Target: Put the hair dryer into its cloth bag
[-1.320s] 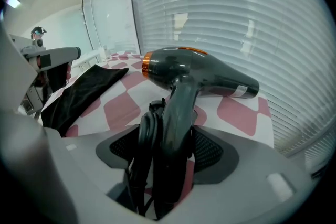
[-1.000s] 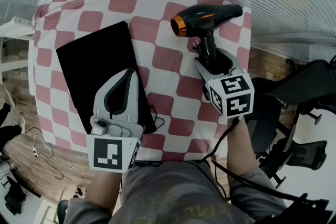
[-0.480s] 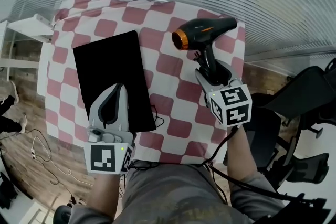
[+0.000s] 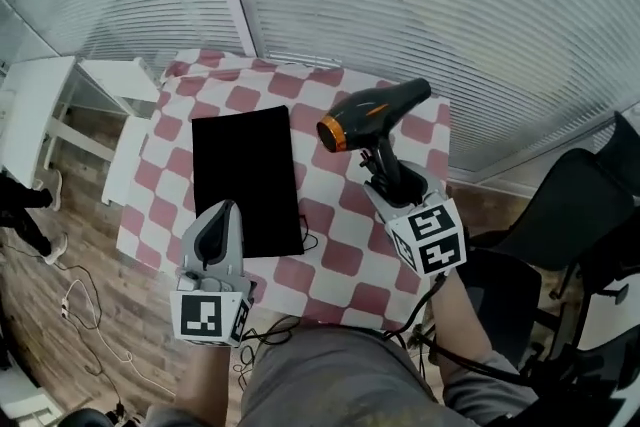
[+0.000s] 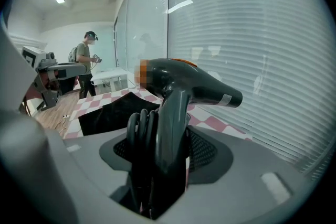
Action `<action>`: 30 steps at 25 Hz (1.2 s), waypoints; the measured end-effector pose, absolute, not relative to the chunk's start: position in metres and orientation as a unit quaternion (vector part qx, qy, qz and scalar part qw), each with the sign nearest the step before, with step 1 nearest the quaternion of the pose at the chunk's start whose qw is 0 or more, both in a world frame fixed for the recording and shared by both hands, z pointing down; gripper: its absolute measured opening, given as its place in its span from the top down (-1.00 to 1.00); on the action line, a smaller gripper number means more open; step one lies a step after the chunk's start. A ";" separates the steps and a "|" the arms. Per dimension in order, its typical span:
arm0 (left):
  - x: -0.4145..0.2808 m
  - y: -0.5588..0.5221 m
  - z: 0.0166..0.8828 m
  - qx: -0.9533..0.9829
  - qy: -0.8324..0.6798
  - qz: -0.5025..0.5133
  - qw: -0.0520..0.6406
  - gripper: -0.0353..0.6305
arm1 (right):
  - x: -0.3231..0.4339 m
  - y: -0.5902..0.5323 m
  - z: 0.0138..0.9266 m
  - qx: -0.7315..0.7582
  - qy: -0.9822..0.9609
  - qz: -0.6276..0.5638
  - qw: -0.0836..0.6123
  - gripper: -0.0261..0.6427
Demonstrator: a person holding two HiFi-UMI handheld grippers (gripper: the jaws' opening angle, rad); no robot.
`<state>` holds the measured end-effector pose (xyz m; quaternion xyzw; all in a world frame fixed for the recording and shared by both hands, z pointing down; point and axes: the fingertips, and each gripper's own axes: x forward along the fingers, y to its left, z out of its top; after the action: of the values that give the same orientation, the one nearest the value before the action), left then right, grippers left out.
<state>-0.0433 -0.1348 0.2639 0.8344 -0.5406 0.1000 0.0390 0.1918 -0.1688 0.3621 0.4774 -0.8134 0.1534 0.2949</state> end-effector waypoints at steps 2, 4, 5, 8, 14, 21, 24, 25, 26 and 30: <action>-0.051 -0.122 0.250 0.829 -0.550 0.094 0.028 0.89 | 0.185 -0.159 0.350 0.469 -0.823 0.142 0.288 0.10; -0.058 -0.107 0.243 0.825 -0.557 0.087 0.031 0.89 | 0.179 -0.146 0.340 0.462 -0.829 0.137 0.283 0.10; -0.060 -0.099 0.242 0.824 -0.559 0.086 0.035 0.89 | 0.177 -0.138 0.335 0.459 -0.832 0.135 0.280 0.10; -0.064 -0.076 0.249 0.824 -0.557 0.092 0.043 0.89 | 0.171 -0.117 0.326 0.453 -0.838 0.131 0.275 0.10; -0.058 -0.053 0.259 0.836 -0.534 0.120 0.043 0.89 | 0.166 -0.086 0.312 0.447 -0.845 0.128 0.264 0.10; -0.051 -0.055 0.304 0.883 -0.431 0.188 -0.004 0.69 | 0.160 -0.064 0.320 0.445 -0.840 0.137 0.277 0.10; -0.060 -0.062 0.333 0.896 -0.396 0.197 0.026 0.59 | 0.152 -0.057 0.333 0.451 -0.833 0.154 0.282 0.10; -0.062 -0.065 0.342 0.900 -0.385 0.200 0.039 0.57 | 0.148 -0.055 0.337 0.454 -0.830 0.160 0.280 0.10; -0.065 -0.069 0.352 0.903 -0.376 0.202 0.050 0.53 | 0.145 -0.055 0.342 0.459 -0.828 0.164 0.278 0.10; -0.081 -0.076 0.403 0.904 -0.353 0.224 0.090 0.48 | 0.129 -0.052 0.363 0.466 -0.823 0.175 0.275 0.10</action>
<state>-0.0809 -0.0762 0.4028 0.9038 -0.3532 0.2243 0.0899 0.1288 -0.0524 0.3630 0.4662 -0.8225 0.1753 0.2745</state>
